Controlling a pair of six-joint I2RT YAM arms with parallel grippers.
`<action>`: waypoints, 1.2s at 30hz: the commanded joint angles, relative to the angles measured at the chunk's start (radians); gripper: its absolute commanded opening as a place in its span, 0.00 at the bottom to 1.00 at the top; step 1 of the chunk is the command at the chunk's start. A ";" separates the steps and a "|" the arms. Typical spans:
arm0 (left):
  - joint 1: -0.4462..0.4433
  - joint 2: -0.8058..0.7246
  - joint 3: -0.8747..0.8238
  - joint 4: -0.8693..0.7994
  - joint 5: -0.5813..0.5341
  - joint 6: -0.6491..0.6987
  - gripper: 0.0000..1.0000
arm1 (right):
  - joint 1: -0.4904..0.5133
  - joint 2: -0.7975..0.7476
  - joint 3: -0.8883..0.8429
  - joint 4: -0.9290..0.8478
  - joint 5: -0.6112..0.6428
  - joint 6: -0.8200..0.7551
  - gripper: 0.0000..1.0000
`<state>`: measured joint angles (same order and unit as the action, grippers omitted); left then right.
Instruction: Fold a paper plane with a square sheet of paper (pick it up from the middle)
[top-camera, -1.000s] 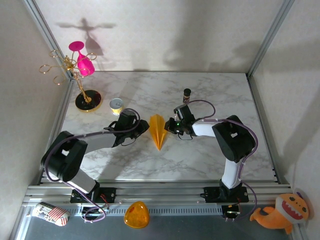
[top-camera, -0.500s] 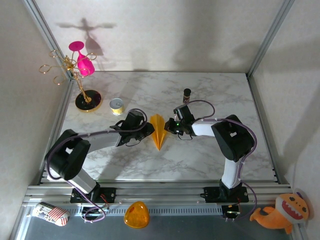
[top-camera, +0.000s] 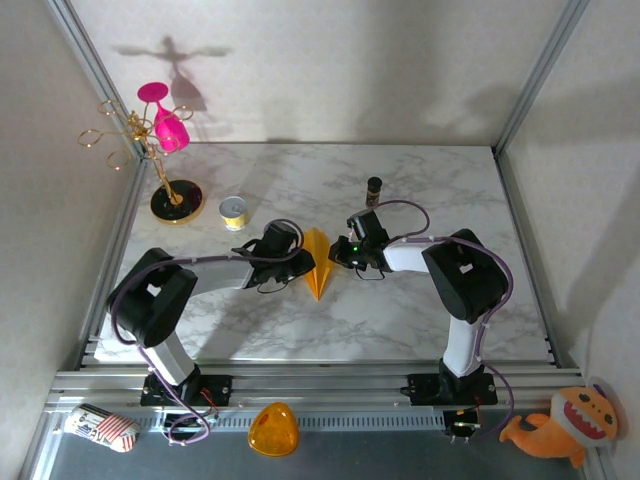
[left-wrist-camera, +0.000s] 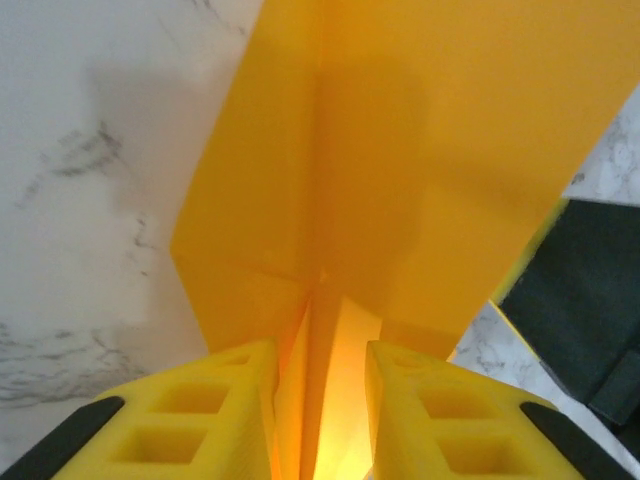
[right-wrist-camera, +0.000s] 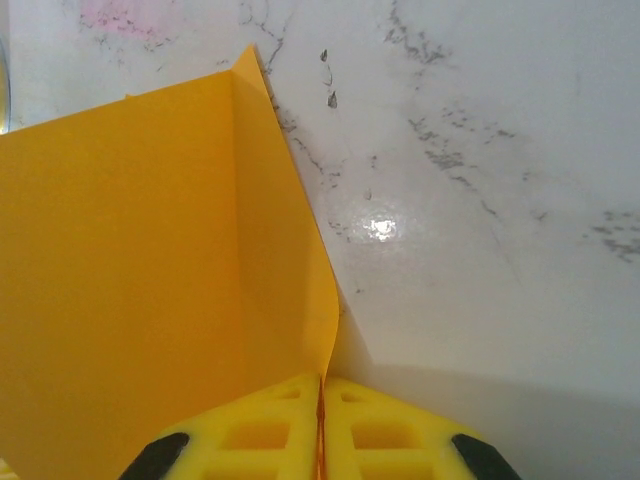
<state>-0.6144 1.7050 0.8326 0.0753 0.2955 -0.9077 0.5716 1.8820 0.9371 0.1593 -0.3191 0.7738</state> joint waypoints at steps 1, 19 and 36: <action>-0.018 0.010 0.018 0.007 0.038 0.021 0.30 | -0.004 0.018 0.028 -0.029 -0.020 -0.011 0.11; -0.071 0.004 0.050 -0.042 0.010 0.096 0.40 | -0.004 -0.037 0.040 -0.051 -0.058 -0.007 0.10; -0.087 0.030 0.048 -0.044 -0.032 0.149 0.49 | -0.004 -0.057 0.061 -0.090 -0.077 0.002 0.10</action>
<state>-0.6926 1.7172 0.8597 0.0662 0.2989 -0.7803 0.5720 1.8580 0.9745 0.0910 -0.3717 0.7742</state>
